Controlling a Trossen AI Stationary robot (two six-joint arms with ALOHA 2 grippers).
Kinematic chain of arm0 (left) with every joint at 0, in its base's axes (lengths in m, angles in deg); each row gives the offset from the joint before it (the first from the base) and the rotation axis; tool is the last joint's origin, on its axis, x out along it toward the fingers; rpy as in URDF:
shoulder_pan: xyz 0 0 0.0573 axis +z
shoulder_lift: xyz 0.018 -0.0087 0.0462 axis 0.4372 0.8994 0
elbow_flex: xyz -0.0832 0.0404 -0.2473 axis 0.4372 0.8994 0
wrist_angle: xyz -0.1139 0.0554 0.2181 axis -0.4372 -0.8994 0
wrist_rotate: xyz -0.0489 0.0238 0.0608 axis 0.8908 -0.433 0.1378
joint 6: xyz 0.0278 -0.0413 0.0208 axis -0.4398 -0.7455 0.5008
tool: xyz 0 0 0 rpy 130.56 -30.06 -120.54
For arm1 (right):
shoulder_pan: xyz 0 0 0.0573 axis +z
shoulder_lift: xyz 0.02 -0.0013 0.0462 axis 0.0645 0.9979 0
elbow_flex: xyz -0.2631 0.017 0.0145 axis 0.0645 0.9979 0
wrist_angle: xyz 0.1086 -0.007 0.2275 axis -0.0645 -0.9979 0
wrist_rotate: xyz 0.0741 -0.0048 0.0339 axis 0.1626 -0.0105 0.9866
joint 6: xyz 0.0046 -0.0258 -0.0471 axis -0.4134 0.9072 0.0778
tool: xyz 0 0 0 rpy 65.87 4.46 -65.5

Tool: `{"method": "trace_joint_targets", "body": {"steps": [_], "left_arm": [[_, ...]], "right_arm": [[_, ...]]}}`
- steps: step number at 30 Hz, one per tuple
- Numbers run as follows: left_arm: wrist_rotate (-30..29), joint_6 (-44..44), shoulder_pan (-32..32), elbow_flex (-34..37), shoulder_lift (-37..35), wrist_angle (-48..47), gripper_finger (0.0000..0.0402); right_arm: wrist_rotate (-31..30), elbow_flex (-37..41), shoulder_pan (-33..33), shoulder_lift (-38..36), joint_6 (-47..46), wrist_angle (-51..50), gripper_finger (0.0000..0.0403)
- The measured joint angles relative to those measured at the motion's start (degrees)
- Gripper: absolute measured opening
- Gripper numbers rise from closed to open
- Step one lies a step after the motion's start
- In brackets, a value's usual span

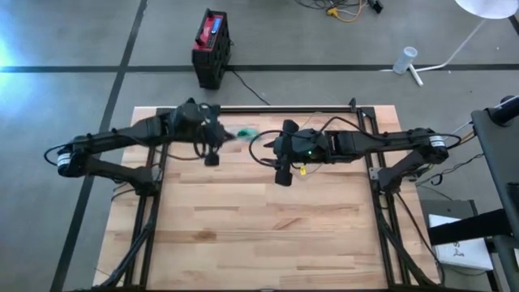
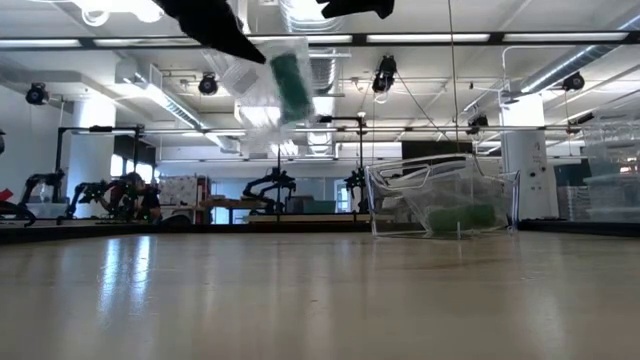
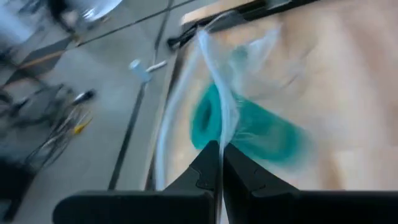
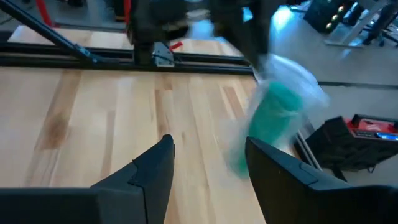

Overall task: Roll bandage
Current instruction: Put the transparent zip bag with the rolled dark green bandage into the transparent bin

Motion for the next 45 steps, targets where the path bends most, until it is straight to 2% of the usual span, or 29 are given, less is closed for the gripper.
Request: {"method": "trace_joint_targets", "body": {"steps": [2,5,11,22,33,36,40,45], "left_arm": [[-1.6,0.0,0.1,0.0,0.0,-0.4,0.0],[0.2,-0.1,-0.8,0.0,0.0,-0.4,0.0],[-0.2,-0.8,-3.1,0.0,0.0,-0.1,0.0],[-0.2,-0.6,-5.3,0.0,0.0,-0.2,0.0],[-0.1,-0.8,-6.5,0.0,0.0,-0.1,0.0],[-0.1,-0.8,-7.1,0.1,0.1,-0.1,0.0],[2.8,0.8,-8.4,0.5,0.0,0.5,0.0],[2.8,1.0,-9.4,0.6,0.0,1.9,0.0]], "right_arm": [[0.0,0.0,-0.3,0.5,0.0,1.1,0.0187],[-0.1,0.1,-0.8,0.8,-0.2,0.9,0.0185],[-0.7,0.3,-2.8,3.8,-6.0,5.6,0.0183],[-0.6,0.2,-6.3,6.6,-6.1,9.8,0.0161],[-0.3,0.2,-6.6,4.8,-6.0,7.1,0.0153],[1.2,0.2,-6.6,5.0,-5.8,6.9,0.0158],[5.6,0.2,-6.7,5.2,-3.2,8.9,0.0161],[11.3,0.2,-6.7,5.3,-1.4,10.9,0.0129]]}}
